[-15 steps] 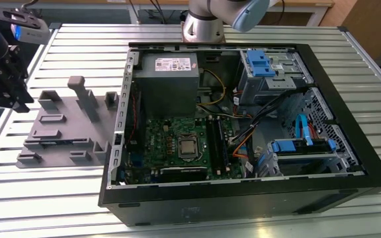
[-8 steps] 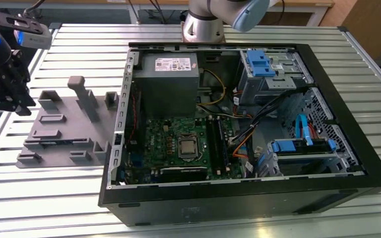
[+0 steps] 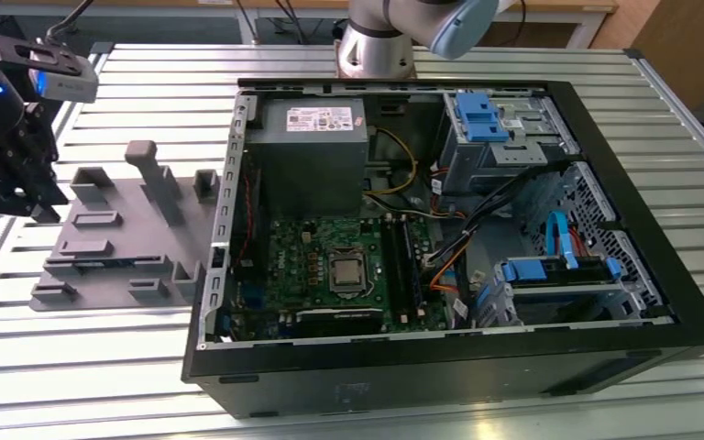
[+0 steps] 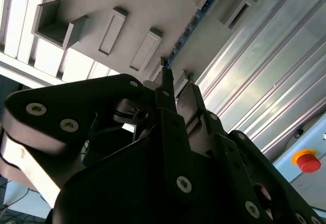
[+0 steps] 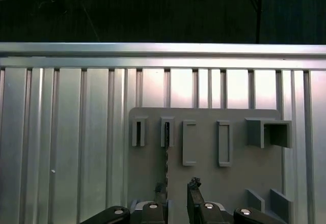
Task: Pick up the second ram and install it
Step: 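Pick up the second ram and move it above second insertion slot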
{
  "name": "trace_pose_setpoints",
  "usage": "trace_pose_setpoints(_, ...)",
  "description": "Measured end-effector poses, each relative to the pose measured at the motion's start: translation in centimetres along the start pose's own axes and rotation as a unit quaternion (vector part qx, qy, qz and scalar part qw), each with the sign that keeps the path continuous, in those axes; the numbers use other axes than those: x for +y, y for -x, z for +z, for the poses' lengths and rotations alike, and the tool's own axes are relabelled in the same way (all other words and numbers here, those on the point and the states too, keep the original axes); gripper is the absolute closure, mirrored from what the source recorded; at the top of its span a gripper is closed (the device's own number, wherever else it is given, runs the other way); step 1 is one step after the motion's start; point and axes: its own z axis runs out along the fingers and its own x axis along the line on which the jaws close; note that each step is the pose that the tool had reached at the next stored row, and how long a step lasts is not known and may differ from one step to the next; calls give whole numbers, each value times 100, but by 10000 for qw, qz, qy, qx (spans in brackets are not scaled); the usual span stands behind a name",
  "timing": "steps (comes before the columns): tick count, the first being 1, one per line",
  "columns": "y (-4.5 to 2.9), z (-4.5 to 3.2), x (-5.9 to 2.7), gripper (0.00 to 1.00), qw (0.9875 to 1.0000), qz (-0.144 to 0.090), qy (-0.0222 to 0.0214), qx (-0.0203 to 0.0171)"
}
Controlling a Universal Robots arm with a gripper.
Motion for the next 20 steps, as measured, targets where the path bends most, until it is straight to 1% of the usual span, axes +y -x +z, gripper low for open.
trace_pose_setpoints(2, -5, 10, 0, 69, 10000, 0, 0, -3)
trace_pose_setpoints(3, -10, 16, 0, 69, 10000, -1, 2, -19)
trace_pose_setpoints(5, -18, 31, -1, 69, 10000, -4, 1, -97)
trace_pose_setpoints(6, -22, 38, -1, 69, 9999, -5, 1, -122)
trace_pose_setpoints(8, -30, 52, -2, 69, 9999, -6, 1, -142)
trace_pose_setpoints(17, -49, 140, -5, 69, 9999, -6, 0, -145)
trace_pose_setpoints(20, -51, 148, -5, 69, 9999, -5, 2, -144)
